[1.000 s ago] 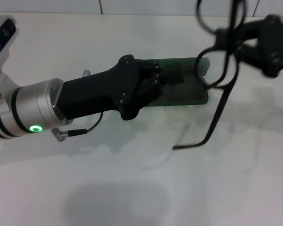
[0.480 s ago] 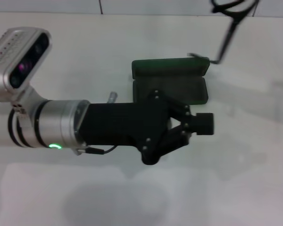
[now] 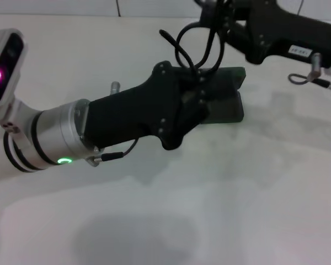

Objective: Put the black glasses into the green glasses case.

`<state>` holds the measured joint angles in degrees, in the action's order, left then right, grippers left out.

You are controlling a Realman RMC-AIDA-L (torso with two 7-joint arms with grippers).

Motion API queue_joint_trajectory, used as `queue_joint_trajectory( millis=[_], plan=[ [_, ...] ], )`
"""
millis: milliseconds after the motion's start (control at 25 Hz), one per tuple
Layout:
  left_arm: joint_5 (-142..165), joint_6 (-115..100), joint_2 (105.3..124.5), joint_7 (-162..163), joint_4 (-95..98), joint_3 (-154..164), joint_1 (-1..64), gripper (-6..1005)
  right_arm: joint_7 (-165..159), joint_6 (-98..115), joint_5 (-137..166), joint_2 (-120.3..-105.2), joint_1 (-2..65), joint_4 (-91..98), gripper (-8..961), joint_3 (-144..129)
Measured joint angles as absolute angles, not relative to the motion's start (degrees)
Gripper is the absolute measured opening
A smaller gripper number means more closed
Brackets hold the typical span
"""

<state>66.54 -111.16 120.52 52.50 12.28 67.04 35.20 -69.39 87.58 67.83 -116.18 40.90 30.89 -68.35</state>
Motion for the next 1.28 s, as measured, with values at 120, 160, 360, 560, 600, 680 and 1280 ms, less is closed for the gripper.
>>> queue_joint_trajectory(
  millis=[120,160,360,560,600,680,1280],
  plan=[
    [65.7,-110.7,120.51,52.8,12.3,66.9,35.0,12,-69.4,87.0,68.0,-116.18,41.1,31.1,108,-69.7],
    [65.1,-110.3,120.50,53.1,12.3,66.9,34.8,12,-69.4,86.9,68.1,-116.14,41.1,31.1,108,-70.0],
    [61.4,-108.1,120.44,54.3,10.8,66.9,34.5,12,-69.3,86.8,68.2,-115.93,41.5,31.1,109,-71.1],
    [60.8,-106.2,120.32,55.4,10.3,66.9,34.8,13,-69.3,86.4,69.0,-115.84,41.8,31.1,109,-71.4],
    [60.8,-106.0,120.32,55.6,10.2,66.8,34.9,13,-69.3,86.3,69.2,-115.84,41.9,31.2,109,-71.4],
    [60.7,-105.4,120.28,56.2,10.2,66.8,34.9,13,-69.3,86.3,69.5,-115.84,42.1,31.2,109,-71.7],
    [60.5,-103.4,120.22,59.0,10.4,66.8,35.0,12,-69.3,86.0,70.9,-115.83,42.6,31.2,111,-72.7]
  ],
)
